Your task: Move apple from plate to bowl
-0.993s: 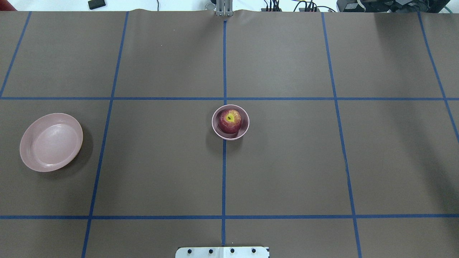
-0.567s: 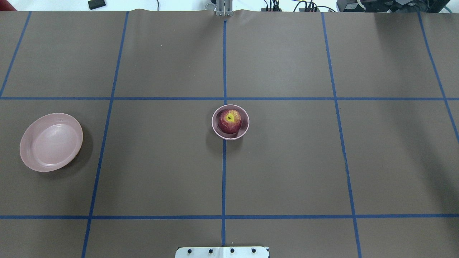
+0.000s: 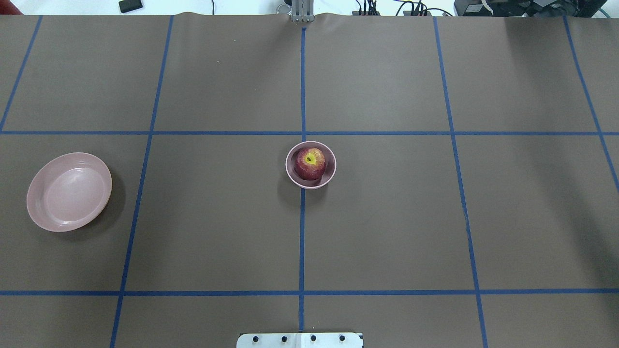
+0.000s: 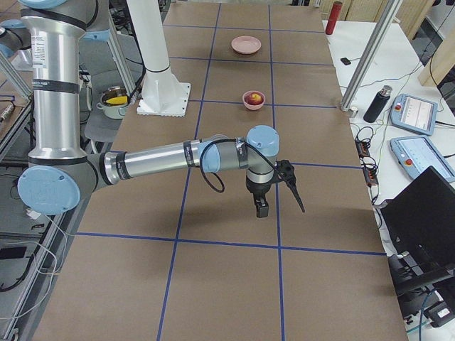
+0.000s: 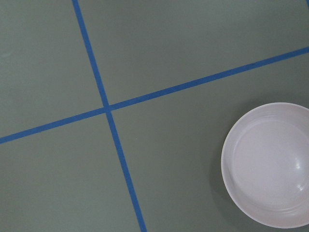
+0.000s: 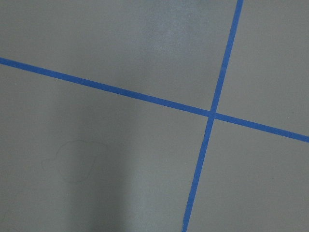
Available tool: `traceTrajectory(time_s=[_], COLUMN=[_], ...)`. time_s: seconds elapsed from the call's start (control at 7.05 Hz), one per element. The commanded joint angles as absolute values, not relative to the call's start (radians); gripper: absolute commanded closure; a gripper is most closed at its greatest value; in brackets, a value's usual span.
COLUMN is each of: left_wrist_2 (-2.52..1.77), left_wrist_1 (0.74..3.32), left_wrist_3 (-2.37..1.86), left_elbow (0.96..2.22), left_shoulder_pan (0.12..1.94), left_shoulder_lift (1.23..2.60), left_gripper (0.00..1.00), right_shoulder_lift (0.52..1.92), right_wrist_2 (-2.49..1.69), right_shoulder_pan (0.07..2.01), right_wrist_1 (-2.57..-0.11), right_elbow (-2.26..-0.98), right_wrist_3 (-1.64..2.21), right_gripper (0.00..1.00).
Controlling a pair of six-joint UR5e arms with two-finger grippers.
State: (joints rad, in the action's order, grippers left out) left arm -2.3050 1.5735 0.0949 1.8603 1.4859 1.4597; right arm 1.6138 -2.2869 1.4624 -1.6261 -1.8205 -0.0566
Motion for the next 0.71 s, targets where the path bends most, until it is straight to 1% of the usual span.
traceTrajectory(time_s=[0.0,0.57], left_wrist_2=[-2.304,-2.388], left_wrist_1=[1.569,1.580], left_wrist_3=[0.098,0.097], left_elbow=[1.842,1.825], left_shoulder_pan=[1.488,1.528], left_shoulder_lift=[1.451,1.451], left_gripper=[0.02,0.02], right_shoulder_lift=[1.612,1.614], right_wrist_2=[-2.284,-2.284], right_shoulder_pan=[1.462,1.459], right_wrist_1=[-1.626,-1.624], right_elbow=[-1.807,-1.778], right_wrist_3=[-0.060,-0.068], right_gripper=[0.00,0.00])
